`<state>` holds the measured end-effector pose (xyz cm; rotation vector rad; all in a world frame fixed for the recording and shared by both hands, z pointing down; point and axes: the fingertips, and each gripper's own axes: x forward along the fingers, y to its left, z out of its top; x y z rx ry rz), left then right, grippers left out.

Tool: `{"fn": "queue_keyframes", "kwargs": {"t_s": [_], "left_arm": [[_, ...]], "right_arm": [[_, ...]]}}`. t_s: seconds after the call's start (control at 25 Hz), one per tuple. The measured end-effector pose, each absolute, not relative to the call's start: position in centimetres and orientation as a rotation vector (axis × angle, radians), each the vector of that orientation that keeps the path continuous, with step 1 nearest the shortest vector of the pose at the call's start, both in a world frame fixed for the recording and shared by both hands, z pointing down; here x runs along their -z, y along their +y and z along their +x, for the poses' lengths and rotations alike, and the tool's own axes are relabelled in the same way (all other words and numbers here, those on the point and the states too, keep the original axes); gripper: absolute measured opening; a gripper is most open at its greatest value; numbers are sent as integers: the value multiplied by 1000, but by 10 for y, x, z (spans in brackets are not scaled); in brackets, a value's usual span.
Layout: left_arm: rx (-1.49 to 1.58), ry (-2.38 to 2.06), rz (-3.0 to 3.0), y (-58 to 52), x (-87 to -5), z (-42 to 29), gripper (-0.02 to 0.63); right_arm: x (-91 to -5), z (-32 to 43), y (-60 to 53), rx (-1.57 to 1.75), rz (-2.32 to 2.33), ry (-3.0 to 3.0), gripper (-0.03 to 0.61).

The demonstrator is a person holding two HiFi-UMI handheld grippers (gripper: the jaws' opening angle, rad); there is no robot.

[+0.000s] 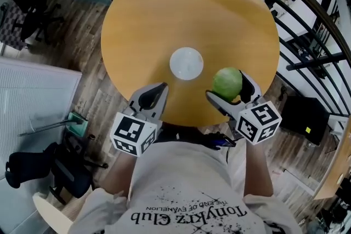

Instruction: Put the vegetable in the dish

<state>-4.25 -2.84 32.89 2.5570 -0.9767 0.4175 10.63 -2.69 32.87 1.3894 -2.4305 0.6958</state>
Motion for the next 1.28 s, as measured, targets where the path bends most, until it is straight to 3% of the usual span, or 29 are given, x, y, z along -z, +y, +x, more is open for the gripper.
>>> {"fn": "queue_keyframes", "kwargs": {"t_s": [1.28], "left_arm": [[-506, -887, 2468, -88, -402, -22, 23]], "right_arm": [[-420, 101, -91, -801, 1280, -2313, 495]]}}
